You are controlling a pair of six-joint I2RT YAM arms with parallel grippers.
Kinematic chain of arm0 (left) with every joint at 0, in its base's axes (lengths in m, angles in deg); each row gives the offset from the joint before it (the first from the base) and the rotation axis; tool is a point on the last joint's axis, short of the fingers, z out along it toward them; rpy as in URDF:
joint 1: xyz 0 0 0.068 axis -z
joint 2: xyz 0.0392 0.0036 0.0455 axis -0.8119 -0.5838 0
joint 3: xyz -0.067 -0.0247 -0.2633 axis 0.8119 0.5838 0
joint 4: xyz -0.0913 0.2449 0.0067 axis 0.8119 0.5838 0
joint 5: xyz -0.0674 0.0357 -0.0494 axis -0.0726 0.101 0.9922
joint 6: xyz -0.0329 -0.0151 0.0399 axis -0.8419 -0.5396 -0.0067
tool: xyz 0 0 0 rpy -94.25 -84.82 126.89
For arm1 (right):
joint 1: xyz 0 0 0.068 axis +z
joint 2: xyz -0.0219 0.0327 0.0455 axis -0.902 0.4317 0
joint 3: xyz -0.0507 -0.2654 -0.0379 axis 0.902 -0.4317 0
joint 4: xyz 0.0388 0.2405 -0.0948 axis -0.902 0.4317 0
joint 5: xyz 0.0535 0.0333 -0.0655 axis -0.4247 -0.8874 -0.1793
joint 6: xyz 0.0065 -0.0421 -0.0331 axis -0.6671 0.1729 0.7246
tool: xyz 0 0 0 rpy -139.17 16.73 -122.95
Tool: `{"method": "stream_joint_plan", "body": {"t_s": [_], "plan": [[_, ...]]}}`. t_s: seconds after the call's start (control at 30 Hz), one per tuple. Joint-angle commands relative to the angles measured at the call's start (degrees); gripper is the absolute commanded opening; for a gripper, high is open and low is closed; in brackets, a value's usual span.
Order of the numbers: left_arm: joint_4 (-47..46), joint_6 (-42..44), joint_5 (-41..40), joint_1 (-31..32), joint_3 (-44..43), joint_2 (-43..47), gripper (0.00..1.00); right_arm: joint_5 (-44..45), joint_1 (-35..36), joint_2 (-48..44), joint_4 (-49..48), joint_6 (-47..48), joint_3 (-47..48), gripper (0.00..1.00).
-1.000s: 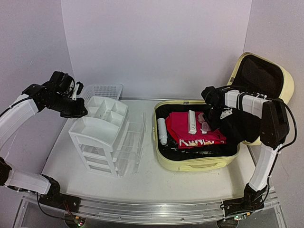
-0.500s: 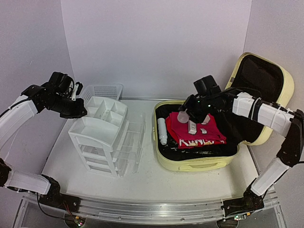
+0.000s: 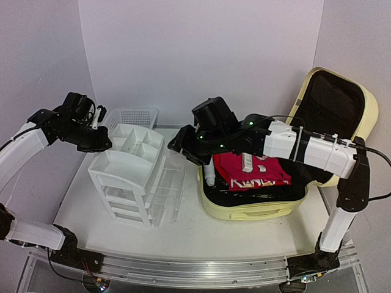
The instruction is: Open, take out, and arrange the luggage
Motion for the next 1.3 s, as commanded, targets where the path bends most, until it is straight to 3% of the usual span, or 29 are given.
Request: {"method": "stream_joint_plan", "body": {"t_s": [0.0, 0.27, 0.57, 0.73, 0.9, 1.07, 1.27], "plan": [[4.11, 1.04, -2.84, -0.24, 0.77, -0.59, 0.0, 4.49, 0.03, 3.81, 1.47, -3.52, 3.84, 0.49], [4.14, 1.28, -2.7, -0.26, 1.19, -0.69, 0.0, 6.03, 2.12, 8.72, 4.97, -5.07, 8.18, 0.56], [4.16, 1.82, -3.18, -0.26, 1.41, -0.54, 0.0, 6.66, 2.45, 8.24, 5.91, -1.53, 9.72, 0.72], [4.12, 1.92, -2.85, -0.26, 1.93, -0.64, 0.0, 8.76, 2.47, 3.23, 5.96, 14.01, 8.4, 0.73], [4.14, 2.35, -3.42, -0.26, 2.02, -0.15, 0.0, 14.52, 0.88, -5.82, 6.72, 24.51, -3.29, 0.75], [4.13, 2.42, -3.12, -0.29, 2.39, -0.05, 0.0, 0.43, -6.62, -9.1, 7.19, 21.2, -13.25, 0.77], [4.15, 2.47, -2.69, -0.25, 2.29, -0.78, 0.0, -6.31, -7.38, -3.6, 6.97, 22.74, -11.7, 0.78]]}}
